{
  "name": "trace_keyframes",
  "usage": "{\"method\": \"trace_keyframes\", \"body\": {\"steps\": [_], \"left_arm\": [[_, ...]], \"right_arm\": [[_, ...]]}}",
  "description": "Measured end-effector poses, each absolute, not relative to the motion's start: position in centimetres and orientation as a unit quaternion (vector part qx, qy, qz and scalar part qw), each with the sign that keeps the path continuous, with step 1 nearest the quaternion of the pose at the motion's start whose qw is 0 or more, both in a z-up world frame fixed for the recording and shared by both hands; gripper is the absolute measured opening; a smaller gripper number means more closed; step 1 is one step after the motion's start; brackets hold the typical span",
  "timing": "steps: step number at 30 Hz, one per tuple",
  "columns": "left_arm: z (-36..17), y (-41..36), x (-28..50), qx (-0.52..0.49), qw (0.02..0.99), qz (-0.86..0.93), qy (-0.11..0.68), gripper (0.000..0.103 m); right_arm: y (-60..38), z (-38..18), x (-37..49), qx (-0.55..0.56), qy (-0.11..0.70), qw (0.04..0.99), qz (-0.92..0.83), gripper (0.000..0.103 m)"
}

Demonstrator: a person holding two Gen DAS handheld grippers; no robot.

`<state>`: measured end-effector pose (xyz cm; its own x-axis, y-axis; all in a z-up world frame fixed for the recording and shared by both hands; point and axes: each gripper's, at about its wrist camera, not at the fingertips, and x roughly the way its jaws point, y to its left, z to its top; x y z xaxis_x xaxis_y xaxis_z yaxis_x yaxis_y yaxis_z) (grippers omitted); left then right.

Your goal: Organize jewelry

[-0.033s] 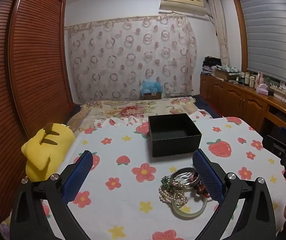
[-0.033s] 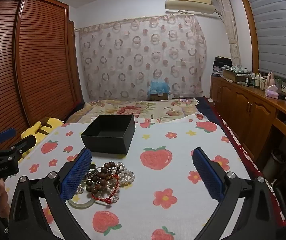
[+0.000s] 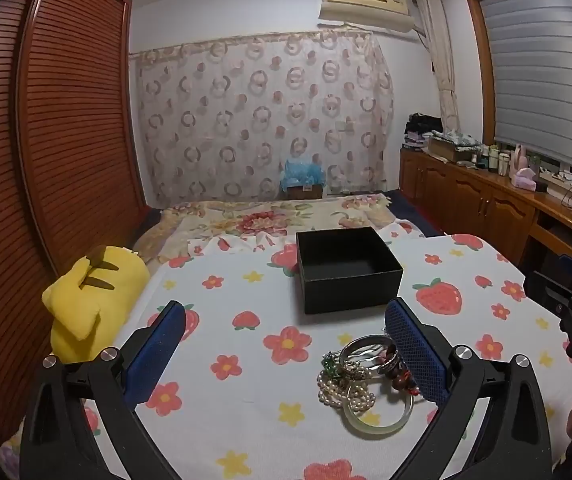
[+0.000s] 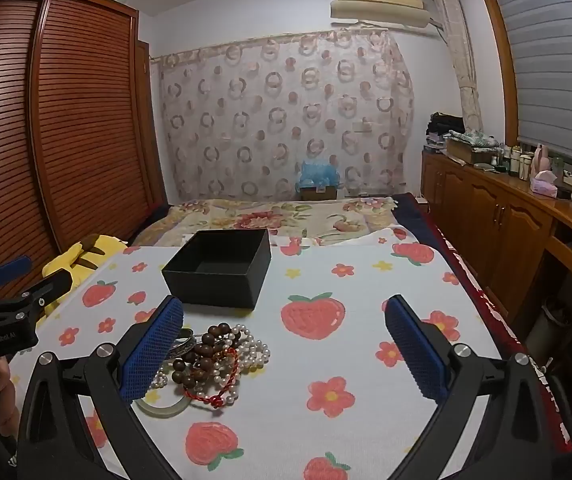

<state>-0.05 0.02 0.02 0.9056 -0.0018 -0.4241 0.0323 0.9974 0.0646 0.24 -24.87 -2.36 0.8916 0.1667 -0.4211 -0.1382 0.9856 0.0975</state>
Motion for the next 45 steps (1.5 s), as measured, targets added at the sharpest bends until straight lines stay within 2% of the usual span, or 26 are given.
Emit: {"method": "trace_keyframes", "body": {"steps": [45], "left_arm": [[0.0, 0.1, -0.1, 0.030, 0.976, -0.010, 0.215, 0.097]], "right_arm": [[-24.1, -1.8, -0.1, 0.030, 0.213, 0.973, 0.079, 0.101]]}}
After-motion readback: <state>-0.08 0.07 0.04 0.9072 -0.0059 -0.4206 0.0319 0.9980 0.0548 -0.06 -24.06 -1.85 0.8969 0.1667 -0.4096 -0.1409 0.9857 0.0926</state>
